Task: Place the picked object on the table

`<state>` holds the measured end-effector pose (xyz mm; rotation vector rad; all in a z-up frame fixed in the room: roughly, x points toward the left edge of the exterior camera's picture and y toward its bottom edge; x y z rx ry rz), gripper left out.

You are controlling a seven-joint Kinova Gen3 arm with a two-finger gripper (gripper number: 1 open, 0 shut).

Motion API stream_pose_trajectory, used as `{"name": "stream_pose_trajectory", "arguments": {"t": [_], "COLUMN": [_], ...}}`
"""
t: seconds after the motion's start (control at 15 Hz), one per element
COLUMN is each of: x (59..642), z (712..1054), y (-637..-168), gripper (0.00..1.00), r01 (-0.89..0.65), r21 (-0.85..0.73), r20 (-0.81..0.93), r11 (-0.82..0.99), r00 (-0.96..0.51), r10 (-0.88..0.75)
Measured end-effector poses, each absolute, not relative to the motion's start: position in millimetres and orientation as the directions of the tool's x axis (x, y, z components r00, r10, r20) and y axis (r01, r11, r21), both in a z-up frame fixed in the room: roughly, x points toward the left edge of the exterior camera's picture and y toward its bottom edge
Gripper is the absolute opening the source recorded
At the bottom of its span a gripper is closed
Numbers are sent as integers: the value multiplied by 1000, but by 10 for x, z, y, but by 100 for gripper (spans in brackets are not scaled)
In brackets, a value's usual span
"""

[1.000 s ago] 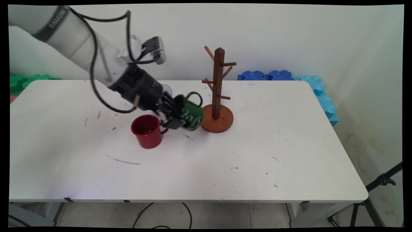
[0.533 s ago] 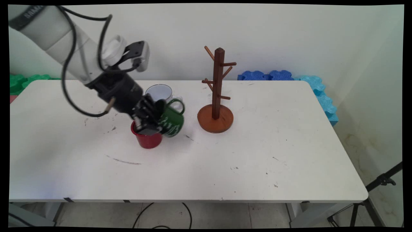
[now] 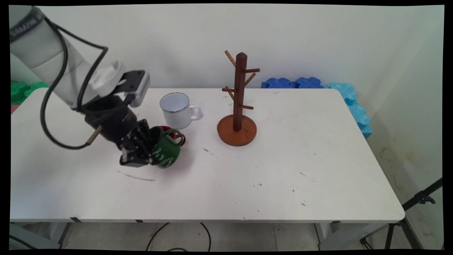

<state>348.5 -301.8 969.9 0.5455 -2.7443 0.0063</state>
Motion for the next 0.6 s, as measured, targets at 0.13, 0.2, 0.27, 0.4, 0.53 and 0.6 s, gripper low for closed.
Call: {"name": "stream_pose_trajectory", "arguments": {"t": [0.13, 0.2, 0.27, 0.4, 0.53, 0.6], "x": [3498, 3506, 3513, 3518, 3496, 3483], "z": [9604, 9539, 9489, 9381, 9273, 9238], "y": [-2975, -2958, -2947, -2921, -2897, -2891], "gripper": [0, 0, 0, 0, 0, 0], "r01": [-347, -333, -323, -308, -297, -294], "r21": [56, 51, 47, 44, 44, 45], "r20": [301, 282, 267, 235, 206, 197], "r11": [936, 942, 945, 950, 954, 955], "r00": [-888, -900, -908, -921, -932, -934], "r10": [-347, -333, -324, -309, -299, -297]}}
